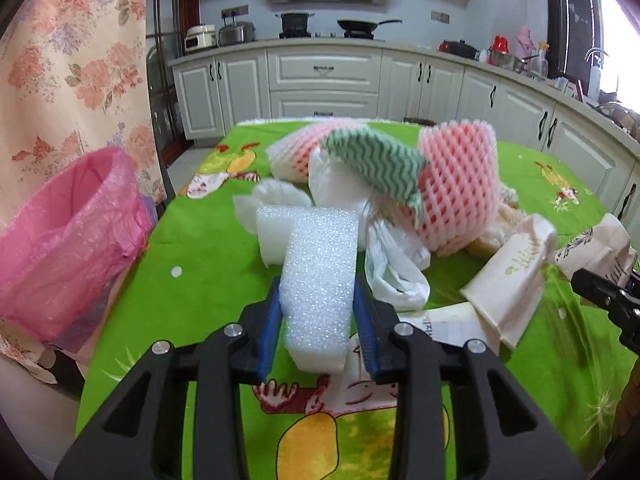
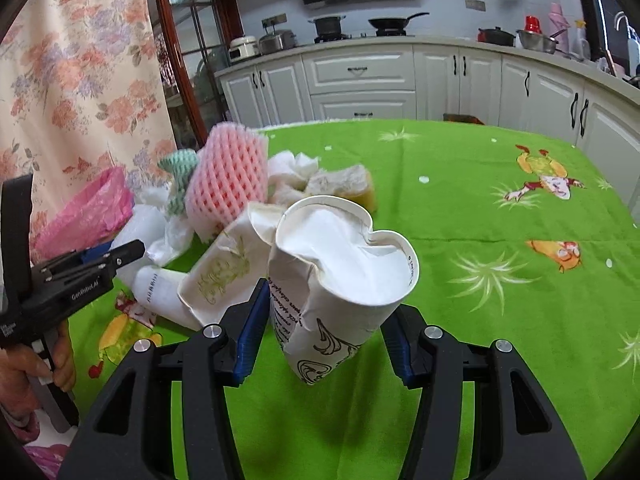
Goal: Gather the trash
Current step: 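Grasp the crumpled white paper cup with the right gripper while the left grasps a foam strip, then carry the cup and foam strip over the pink wastebasket and open both grippers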
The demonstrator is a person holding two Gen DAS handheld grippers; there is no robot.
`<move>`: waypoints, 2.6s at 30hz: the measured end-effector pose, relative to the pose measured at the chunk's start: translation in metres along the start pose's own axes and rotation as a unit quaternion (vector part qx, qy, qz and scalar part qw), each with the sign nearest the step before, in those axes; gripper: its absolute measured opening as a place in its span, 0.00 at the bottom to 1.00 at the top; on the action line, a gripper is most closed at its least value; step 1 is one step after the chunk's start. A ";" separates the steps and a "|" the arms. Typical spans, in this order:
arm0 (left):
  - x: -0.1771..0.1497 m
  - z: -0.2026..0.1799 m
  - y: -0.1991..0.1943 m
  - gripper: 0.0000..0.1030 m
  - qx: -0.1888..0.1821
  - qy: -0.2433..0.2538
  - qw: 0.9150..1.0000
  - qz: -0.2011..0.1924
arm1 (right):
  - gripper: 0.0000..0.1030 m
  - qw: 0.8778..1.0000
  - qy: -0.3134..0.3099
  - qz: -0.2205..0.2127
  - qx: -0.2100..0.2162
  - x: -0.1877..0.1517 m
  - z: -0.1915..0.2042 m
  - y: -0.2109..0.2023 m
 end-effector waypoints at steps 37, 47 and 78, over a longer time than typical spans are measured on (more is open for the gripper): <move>0.006 0.040 -0.108 0.32 -0.021 -0.025 0.996 -0.087 | 0.50 0.993 -0.099 -0.041 0.045 0.047 0.095 -0.013; 0.017 0.071 -0.129 0.33 0.017 -0.028 0.992 -0.120 | 0.50 0.984 -0.139 -0.064 0.090 0.086 0.147 0.003; 0.096 0.256 -0.094 0.33 0.132 -0.147 0.972 -0.125 | 0.51 0.944 -0.232 -0.071 0.225 0.215 0.332 0.134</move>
Point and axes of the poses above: each gripper's, at about its wrist camera, not at the fingertips, and y roughly the way its jaws point, z to its left, x to its top, the point moved 3 cm from there along y, roughly the way its jaws point, and after that the axes turned 14 degrees about -y, right-handed, at the moved point
